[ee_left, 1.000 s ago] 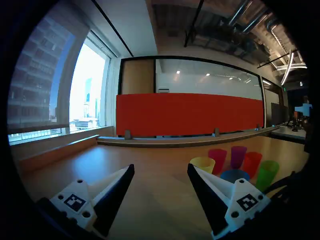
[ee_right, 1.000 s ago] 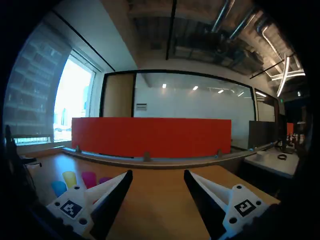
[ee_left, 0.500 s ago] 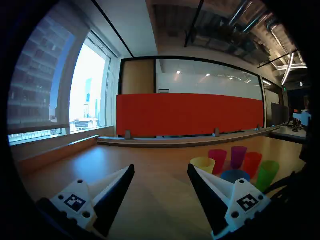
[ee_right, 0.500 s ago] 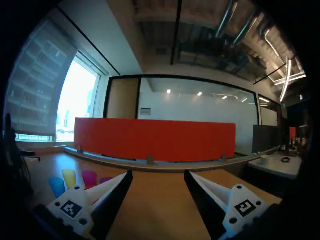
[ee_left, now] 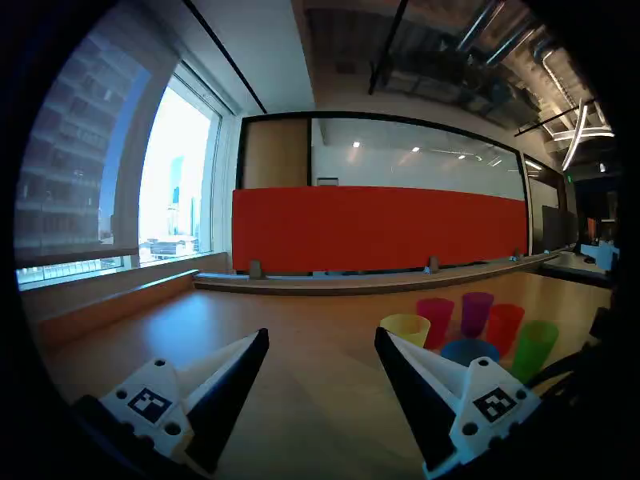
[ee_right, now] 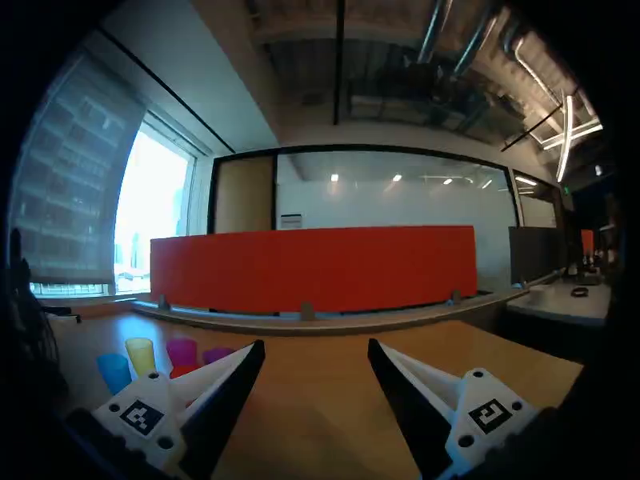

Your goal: Pour water

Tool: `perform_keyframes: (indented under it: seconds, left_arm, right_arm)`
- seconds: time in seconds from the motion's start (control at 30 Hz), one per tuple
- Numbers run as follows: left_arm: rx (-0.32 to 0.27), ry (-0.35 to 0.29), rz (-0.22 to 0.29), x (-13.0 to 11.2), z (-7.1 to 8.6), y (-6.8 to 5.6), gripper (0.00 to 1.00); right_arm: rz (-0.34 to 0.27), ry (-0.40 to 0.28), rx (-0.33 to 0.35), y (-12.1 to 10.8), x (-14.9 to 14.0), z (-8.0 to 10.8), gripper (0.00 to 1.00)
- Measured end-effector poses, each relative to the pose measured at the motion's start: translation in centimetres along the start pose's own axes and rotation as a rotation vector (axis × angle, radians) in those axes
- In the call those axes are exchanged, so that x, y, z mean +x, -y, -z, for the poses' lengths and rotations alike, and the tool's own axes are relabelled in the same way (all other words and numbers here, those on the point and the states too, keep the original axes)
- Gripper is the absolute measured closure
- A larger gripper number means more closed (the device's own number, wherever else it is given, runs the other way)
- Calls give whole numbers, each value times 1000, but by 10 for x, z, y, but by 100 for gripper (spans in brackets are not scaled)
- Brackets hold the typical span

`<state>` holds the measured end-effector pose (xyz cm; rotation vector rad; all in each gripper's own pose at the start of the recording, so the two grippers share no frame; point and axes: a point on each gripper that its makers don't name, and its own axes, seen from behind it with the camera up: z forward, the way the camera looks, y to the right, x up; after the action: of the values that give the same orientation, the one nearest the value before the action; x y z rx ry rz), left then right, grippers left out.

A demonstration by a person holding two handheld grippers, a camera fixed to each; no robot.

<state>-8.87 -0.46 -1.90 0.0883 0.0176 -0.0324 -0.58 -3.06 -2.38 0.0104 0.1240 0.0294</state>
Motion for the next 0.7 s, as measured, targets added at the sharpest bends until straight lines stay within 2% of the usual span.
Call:
perform_keyframes:
  seconds: [0.27, 0.7]
  left_arm:
    - [0, 0, 0, 0, 0, 0, 1]
    - [0, 0, 0, -1, 1, 0, 1]
  right_arm:
    - [-20, 20, -23, -13, -16, 0, 1]
    - [32, 45, -29, -14, -33, -3, 1]
